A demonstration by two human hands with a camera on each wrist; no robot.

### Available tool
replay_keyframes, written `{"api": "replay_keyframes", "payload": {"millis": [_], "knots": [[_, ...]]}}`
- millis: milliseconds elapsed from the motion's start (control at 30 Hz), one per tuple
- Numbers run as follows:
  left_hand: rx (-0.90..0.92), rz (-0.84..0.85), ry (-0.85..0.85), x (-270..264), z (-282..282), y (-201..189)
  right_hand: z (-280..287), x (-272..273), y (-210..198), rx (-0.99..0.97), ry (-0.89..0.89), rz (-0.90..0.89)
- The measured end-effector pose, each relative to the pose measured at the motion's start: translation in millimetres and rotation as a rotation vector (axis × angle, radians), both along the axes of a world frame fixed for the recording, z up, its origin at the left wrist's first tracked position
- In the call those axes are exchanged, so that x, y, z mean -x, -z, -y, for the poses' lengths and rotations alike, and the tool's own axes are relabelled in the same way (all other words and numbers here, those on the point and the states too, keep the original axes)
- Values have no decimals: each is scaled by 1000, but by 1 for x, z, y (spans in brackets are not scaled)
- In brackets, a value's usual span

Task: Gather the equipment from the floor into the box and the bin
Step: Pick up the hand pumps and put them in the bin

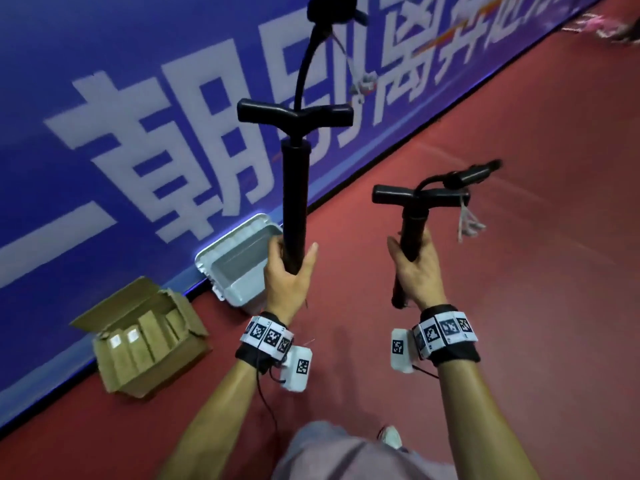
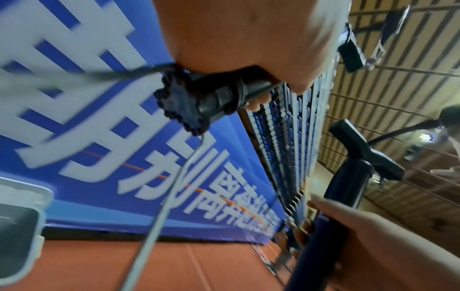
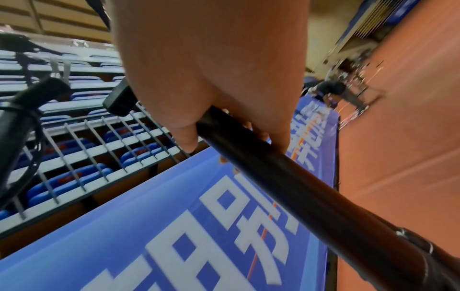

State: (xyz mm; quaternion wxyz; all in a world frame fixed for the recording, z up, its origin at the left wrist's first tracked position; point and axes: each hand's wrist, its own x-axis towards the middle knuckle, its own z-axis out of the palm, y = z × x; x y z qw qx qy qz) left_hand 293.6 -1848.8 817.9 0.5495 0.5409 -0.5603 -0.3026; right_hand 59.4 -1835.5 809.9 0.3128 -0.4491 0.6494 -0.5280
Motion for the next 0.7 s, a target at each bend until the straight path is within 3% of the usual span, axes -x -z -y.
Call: {"api": "replay_keyframes", "payload": {"millis": [200,400,700], "knots": [[-72,23,-202,-90,5,21,74,-69,24,-53,-273,-2],[-215,113,-401,-169,18,53,156,-162,45,-111,-364,129],[-240,107,-432,-282,147,79,295,-275,52,-191,-376,227]]}}
